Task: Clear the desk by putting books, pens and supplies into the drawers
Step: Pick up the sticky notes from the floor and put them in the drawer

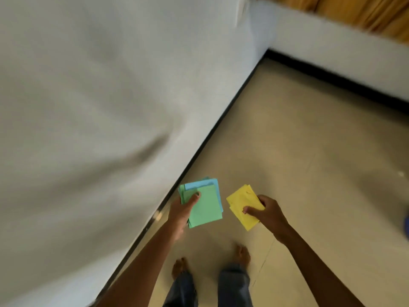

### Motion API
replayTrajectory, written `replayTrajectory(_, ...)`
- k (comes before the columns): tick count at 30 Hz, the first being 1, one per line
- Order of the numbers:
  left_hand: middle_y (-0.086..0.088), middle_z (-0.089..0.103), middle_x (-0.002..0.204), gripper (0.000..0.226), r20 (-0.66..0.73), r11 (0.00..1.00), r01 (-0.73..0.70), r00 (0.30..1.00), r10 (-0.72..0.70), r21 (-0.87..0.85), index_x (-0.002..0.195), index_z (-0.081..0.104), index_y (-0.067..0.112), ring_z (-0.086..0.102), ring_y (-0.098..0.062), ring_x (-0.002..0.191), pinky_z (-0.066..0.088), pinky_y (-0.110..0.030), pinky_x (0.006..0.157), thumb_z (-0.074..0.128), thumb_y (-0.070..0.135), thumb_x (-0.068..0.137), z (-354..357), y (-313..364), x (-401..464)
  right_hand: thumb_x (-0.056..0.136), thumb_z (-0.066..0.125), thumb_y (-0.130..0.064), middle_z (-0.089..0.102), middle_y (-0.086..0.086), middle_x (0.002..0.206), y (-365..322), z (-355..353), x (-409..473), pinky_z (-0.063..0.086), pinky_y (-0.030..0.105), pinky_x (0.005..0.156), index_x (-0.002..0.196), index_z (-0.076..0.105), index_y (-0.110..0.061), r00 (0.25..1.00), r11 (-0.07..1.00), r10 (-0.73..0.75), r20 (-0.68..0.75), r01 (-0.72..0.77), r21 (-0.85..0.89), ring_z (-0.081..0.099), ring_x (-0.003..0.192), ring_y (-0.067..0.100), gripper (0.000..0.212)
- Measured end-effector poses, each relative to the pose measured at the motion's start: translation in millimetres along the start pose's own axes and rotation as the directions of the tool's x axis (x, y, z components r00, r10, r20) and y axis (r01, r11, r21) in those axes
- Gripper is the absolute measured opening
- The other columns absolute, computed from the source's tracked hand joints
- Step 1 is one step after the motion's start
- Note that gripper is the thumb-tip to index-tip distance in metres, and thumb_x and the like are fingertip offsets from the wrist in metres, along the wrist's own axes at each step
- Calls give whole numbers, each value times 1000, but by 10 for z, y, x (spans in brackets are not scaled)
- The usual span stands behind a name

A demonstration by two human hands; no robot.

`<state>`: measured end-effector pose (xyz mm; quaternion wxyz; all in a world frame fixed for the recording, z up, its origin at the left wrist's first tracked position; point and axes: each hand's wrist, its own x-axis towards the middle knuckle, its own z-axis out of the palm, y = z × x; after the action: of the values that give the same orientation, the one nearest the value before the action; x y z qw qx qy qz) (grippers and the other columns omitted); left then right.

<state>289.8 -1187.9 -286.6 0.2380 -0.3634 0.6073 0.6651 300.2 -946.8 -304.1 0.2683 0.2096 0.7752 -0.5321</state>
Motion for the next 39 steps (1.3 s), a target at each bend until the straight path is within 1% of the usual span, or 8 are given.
replayTrajectory(7, -6, 71, 94, 28, 110, 990, -140, 984, 140, -4, 109, 64, 13, 68, -23, 82, 56, -37, 72, 70, 25, 84, 635, 1075, -1098, 68, 81, -4, 70, 9, 95, -1407, -1134, -1136, 54, 26, 68, 102, 63, -11, 969, 968, -218, 118, 199, 151, 66, 82, 17, 40)
replayTrajectory(13, 1, 72, 91, 27, 342, 969, -245, 912, 228, 6, 114, 59, 17, 71, -10, 73, 55, -25, 54, 55, 32, 93, 1424, 1695, -1703, 69, 81, -12, 65, 7, 91, -2111, -1847, -1450, 52, 23, 66, 102, 63, -13, 919, 923, -386, 79, 384, 38, 60, 80, 15, 38)
replayTrajectory(17, -2, 70, 104, 44, 384, 974, -225, 901, 203, 13, 113, 61, 23, 68, -19, 91, 55, -33, 75, 38, 55, 94, 1909, 2004, -1902, 74, 77, -19, 65, 9, 97, -2311, -2194, -1384, 52, 32, 72, 104, 63, -18, 876, 881, -473, -92, 471, -39, 59, 83, 20, 33)
replayTrajectory(25, -1, 73, 90, 16, 431, 954, -270, 851, 299, -129, 104, 65, 18, 71, -16, 79, 59, -30, 69, 65, 19, 87, 2687, 2390, -1811, 88, 60, -31, 36, 2, 123, -2439, -2491, -1034, 46, 38, 98, 134, 40, -19, 816, 888, -452, -361, 449, -96, 44, 116, 20, 51)
replayTrajectory(29, -3, 74, 89, 11, 452, 958, -238, 845, 284, -157, 98, 65, 18, 70, -21, 84, 57, -38, 80, 65, 15, 87, 3035, 2721, -1539, 92, 48, -44, 30, 2, 137, -2573, -2834, -656, 51, 46, 93, 139, 33, -23, 767, 908, -336, -547, 419, 29, 45, 122, 22, 54)
replayTrajectory(32, -9, 73, 98, 21, 516, 959, -259, 810, 280, -113, 107, 65, 17, 69, -27, 92, 53, -48, 89, 66, 14, 86, 3329, 3032, -1354, 94, 36, -49, 40, 6, 131, -2786, -3020, -343, 55, 37, 84, 129, 41, -23, 834, 922, -273, -479, 369, 117, 58, 108, 20, 43)
replayTrajectory(35, -4, 73, 93, 17, 550, 936, -349, 775, 311, -37, 97, 65, 21, 71, -19, 86, 58, -38, 80, 71, 15, 82, 3633, 3403, -1151, 95, 31, -48, 44, 5, 129, -3047, -3211, -83, 49, 33, 90, 128, 39, -23, 828, 915, -295, -477, 388, 109, 53, 110, 16, 42)
replayTrajectory(39, -3, 72, 98, 22, 581, 907, -422, 737, 346, -5, 97, 64, 23, 70, -18, 88, 58, -33, 77, 74, 14, 79, 3995, 3948, -823, 97, 30, -45, 49, -7, 123, -3387, -3632, 202, 43, 11, 72, 129, 36, -31, 854, 877, -333, -399, 436, 200, 51, 97, -6, 36)
